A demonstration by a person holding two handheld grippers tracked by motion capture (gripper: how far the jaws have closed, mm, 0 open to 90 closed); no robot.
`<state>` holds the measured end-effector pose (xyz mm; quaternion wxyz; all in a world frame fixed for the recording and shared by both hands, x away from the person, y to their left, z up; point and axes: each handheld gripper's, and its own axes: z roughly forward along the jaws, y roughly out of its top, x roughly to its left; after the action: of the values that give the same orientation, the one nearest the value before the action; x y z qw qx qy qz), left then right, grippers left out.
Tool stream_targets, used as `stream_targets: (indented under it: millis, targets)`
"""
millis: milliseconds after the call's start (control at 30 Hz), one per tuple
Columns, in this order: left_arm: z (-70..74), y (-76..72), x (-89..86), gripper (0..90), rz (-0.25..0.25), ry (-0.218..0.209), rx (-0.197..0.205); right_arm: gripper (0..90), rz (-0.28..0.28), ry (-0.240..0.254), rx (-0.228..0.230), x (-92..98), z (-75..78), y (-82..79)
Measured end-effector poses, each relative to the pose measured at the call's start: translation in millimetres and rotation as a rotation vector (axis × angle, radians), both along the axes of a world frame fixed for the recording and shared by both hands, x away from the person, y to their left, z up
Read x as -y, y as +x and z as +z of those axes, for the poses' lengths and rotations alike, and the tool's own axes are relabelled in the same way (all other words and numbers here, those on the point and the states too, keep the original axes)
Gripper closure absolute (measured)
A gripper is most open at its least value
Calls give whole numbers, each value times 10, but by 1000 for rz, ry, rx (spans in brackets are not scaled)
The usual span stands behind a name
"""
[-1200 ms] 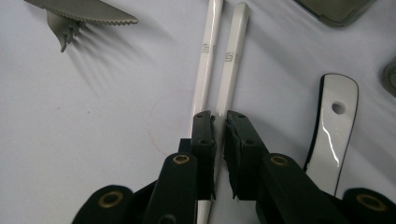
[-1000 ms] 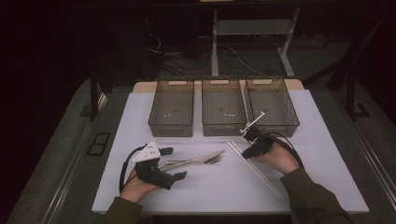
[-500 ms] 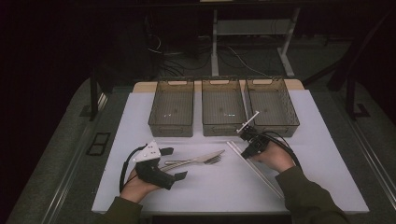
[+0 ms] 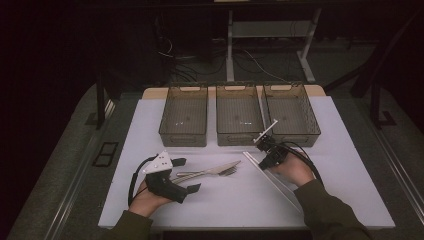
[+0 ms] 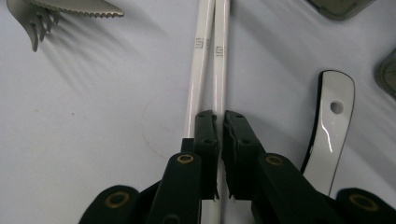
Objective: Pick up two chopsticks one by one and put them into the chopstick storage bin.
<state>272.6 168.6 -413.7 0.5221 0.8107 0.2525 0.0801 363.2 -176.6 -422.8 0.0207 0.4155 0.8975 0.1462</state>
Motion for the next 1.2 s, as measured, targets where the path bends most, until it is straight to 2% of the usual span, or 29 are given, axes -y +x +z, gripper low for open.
stream_targets:
  millis: [433,633,700,733,800,867,900,933,1000,1033,1067,1133,1200]
  targets:
    - [4,0,-3,0,-3,0,2,839,-22,35,5,71,12,-8]
    - [5,0,-4,0,-4,0,3,839,-29,103,22,176,99,-19]
    - [4,0,-3,0,-4,-1,1,839,-31,108,24,185,108,-20]
    - [5,0,-3,0,-5,0,2,839,-34,139,33,214,137,-21]
    - [6,-1,-4,0,-5,0,3,839,-35,154,36,226,152,-21]
    - [6,0,-6,0,-4,1,3,839,-38,208,38,253,198,-34]
    - [6,0,-6,0,-4,0,3,839,-38,208,38,253,198,-34]
    - [6,0,-6,0,-5,0,3,840,-44,240,52,279,241,-42]
    - [6,-1,-6,0,-5,1,3,840,-42,253,59,291,254,-43]
    - [6,-1,-5,0,-5,1,2,840,-42,294,69,323,297,-49]
    - [5,-1,-4,0,-5,0,3,840,-42,294,69,323,297,-49]
    - [4,0,-4,0,-4,0,2,840,-38,336,87,361,344,-58]
    - [5,-1,-4,0,-4,0,2,840,-41,351,90,370,355,-59]
